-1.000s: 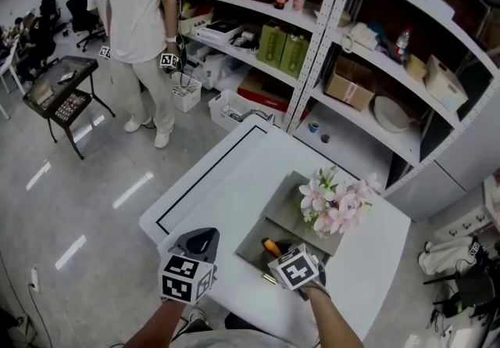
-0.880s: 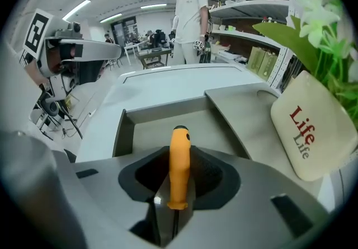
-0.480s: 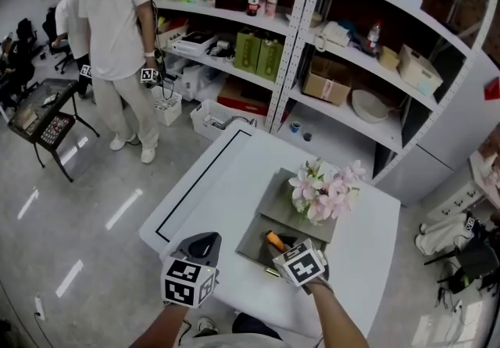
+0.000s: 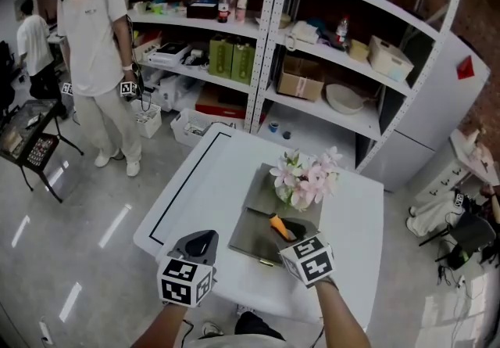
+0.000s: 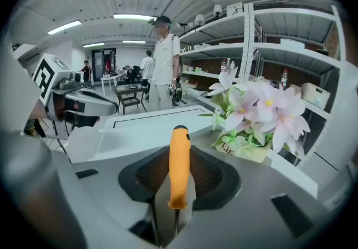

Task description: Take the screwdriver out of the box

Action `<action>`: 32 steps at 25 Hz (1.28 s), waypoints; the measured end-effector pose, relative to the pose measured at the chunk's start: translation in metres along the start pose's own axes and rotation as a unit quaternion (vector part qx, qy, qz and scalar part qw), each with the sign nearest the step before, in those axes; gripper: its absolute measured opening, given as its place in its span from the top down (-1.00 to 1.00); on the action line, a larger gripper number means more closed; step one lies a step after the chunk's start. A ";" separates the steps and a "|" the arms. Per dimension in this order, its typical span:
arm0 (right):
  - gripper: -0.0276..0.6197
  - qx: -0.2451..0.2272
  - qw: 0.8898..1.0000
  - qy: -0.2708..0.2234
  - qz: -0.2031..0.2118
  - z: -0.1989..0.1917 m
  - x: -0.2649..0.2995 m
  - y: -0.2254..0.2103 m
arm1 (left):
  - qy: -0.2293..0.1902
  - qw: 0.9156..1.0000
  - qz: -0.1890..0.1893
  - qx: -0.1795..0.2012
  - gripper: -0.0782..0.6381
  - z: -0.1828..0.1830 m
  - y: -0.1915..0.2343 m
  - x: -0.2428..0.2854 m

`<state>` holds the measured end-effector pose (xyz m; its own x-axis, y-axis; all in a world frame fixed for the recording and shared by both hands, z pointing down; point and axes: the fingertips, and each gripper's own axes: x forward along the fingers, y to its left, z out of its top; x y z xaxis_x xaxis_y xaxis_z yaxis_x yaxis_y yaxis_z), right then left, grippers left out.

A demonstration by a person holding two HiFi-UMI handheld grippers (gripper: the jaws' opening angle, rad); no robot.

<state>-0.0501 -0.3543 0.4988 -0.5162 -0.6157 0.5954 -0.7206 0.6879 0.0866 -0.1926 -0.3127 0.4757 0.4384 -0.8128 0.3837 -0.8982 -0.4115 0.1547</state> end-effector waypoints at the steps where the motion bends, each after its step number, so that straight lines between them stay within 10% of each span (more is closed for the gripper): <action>1: 0.55 0.006 1.000 -0.010 -0.006 0.004 -0.007 0.000 | -0.001 1.000 -0.004 0.003 0.77 0.001 -0.002 -0.001; 19: 0.55 0.095 0.972 -0.180 -0.114 0.037 -0.142 0.000 | -0.020 0.996 -0.071 0.042 0.77 0.013 -0.050 -0.017; 32: 0.55 0.153 0.952 -0.201 -0.174 -0.004 -0.189 0.003 | -0.031 0.993 -0.100 0.048 0.77 0.017 -0.073 -0.026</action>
<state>0.0475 -0.2343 0.3899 -0.3119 -0.9258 0.2135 -0.9499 0.3083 -0.0506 -0.1378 -0.2686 0.4389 0.6115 -0.7335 0.2969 -0.7871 -0.6021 0.1335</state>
